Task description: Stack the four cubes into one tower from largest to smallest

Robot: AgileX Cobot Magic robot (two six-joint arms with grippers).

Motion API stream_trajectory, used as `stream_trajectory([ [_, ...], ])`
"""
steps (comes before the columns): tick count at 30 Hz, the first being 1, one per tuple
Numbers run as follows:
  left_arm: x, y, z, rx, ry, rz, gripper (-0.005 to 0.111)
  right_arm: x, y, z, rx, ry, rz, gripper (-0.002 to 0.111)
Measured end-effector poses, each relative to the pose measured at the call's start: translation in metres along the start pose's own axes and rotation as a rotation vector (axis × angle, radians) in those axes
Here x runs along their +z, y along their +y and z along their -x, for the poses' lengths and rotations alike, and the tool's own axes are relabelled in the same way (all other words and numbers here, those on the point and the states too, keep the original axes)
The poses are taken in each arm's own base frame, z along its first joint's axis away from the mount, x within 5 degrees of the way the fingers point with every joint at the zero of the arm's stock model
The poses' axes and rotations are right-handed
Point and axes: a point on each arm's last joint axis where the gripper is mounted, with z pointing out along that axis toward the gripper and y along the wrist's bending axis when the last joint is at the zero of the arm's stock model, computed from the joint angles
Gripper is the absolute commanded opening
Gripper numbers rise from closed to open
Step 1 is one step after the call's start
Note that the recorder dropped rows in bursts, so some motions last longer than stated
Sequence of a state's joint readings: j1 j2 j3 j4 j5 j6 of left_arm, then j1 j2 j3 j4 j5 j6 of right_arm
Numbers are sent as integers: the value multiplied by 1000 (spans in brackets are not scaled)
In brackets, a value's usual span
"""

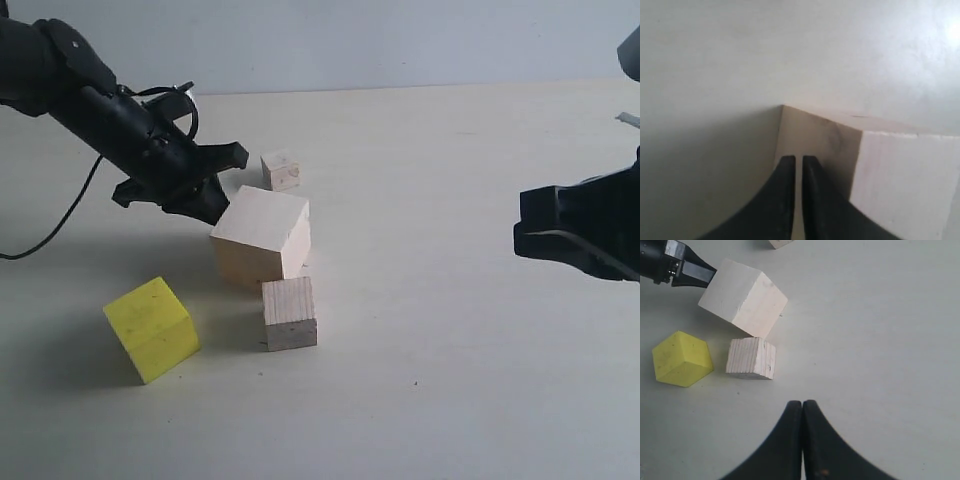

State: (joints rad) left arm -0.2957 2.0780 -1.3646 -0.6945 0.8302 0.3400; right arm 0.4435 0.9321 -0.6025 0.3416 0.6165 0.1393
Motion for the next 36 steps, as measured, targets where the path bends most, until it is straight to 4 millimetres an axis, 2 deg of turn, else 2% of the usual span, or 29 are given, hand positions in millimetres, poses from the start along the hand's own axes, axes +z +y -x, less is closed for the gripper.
stream_trajectory([
  [5, -8, -3, -13, -18, 10, -9, 8, 0, 0, -1, 0, 6, -1, 0],
  [12, -7, 3, -39, -52, 53, 7, 8, 0, 0, -1, 0, 8, -1, 0],
  [18, -12, 1, -51, -61, 37, -14, 8, 0, 0, -1, 0, 12, -2, 0],
  [28, -16, -13, -49, -58, -3, -152, 8, 0, -1, -4, 0, 47, -7, 0],
  [36, -16, -11, -42, -72, -85, -123, 2, 0, -1, -8, 0, 86, -12, 0],
])
